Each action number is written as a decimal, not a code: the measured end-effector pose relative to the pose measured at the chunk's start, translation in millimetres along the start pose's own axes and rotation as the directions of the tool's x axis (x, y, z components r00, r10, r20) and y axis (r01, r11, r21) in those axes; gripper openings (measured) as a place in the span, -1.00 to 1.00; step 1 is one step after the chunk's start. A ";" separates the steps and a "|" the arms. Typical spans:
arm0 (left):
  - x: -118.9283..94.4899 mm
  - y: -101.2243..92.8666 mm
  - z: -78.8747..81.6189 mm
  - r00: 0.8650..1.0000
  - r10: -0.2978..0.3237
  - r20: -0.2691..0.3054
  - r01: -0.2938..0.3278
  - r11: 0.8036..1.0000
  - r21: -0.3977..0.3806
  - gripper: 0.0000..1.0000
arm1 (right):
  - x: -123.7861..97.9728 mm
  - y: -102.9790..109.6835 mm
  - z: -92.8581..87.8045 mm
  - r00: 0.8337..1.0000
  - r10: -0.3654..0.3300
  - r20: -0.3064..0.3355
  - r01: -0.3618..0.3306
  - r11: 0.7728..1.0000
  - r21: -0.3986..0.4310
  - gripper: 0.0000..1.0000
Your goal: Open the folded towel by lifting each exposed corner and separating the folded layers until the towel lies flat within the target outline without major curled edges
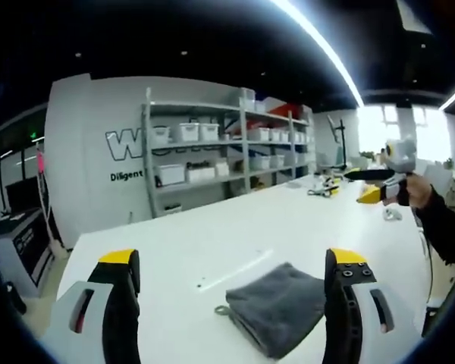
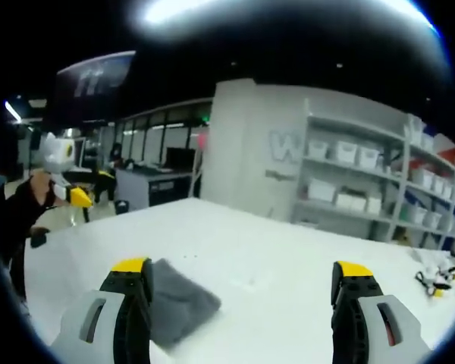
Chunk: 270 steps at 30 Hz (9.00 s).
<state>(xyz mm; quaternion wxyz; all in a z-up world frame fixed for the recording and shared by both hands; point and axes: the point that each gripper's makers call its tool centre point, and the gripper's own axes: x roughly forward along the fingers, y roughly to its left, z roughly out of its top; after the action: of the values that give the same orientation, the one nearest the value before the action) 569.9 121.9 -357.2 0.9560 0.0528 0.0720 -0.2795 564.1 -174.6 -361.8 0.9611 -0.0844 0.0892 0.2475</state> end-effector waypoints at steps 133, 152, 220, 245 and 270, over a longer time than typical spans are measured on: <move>113.3 25.2 -78.4 0.993 -0.104 -0.058 0.097 0.990 -0.106 0.99 | 132.6 8.1 -55.6 0.985 0.136 -0.107 -0.128 0.988 0.084 0.99; 116.7 17.8 -112.2 0.971 -0.180 -0.160 0.159 0.978 -0.135 0.79 | 133.0 35.5 -88.7 0.970 0.183 -0.161 -0.176 0.983 0.055 0.92; 137.8 12.6 -156.3 0.946 -0.229 -0.230 0.182 0.961 -0.208 -0.10 | 151.4 51.7 -129.2 0.922 0.319 -0.220 -0.297 0.946 0.127 0.21; 143.7 -1.7 -163.0 0.926 -0.298 -0.230 0.234 0.935 -0.268 -0.38 | 170.4 56.3 -144.9 0.886 0.371 -0.280 -0.329 0.926 0.185 -0.06; 136.8 -20.1 -168.0 0.915 -0.331 -0.229 0.257 0.919 -0.300 -0.51 | 167.0 63.5 -157.1 0.881 0.363 -0.304 -0.313 0.928 0.202 -0.01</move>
<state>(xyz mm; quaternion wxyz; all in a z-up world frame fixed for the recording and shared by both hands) 654.8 56.7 -546.6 0.8815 -0.0479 0.2478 -0.3990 656.4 -75.3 -557.3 0.8769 -0.0374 0.2833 0.3865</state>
